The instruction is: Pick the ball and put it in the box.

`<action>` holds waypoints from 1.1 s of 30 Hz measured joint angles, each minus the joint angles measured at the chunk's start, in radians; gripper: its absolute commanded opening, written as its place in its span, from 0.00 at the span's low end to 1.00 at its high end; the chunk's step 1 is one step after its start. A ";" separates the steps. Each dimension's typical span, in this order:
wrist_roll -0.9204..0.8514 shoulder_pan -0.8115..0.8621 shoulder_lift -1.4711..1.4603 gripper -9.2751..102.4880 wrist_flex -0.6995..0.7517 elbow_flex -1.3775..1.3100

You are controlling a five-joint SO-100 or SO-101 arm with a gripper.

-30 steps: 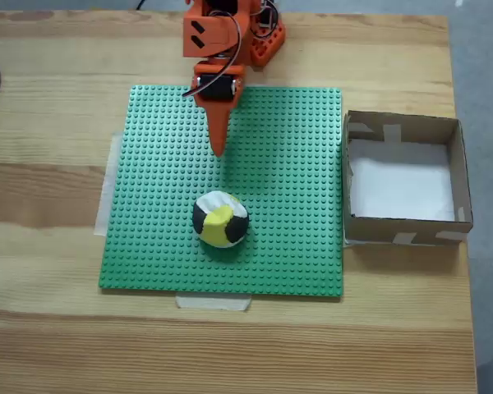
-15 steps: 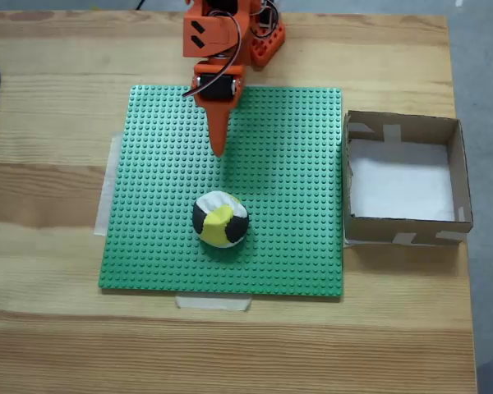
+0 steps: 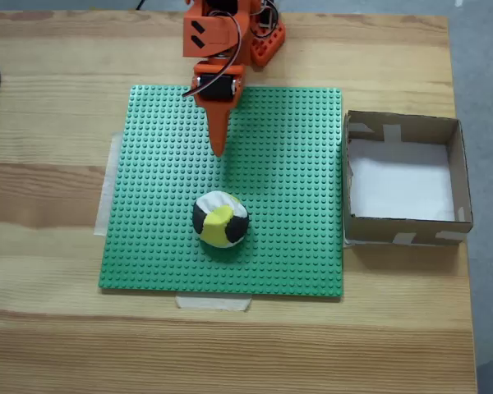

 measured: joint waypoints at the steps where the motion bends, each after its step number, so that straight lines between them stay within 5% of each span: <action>1: 0.000 0.000 0.000 0.08 0.000 0.000; 33: 0.029 0.020 -0.087 0.08 -0.060 -0.087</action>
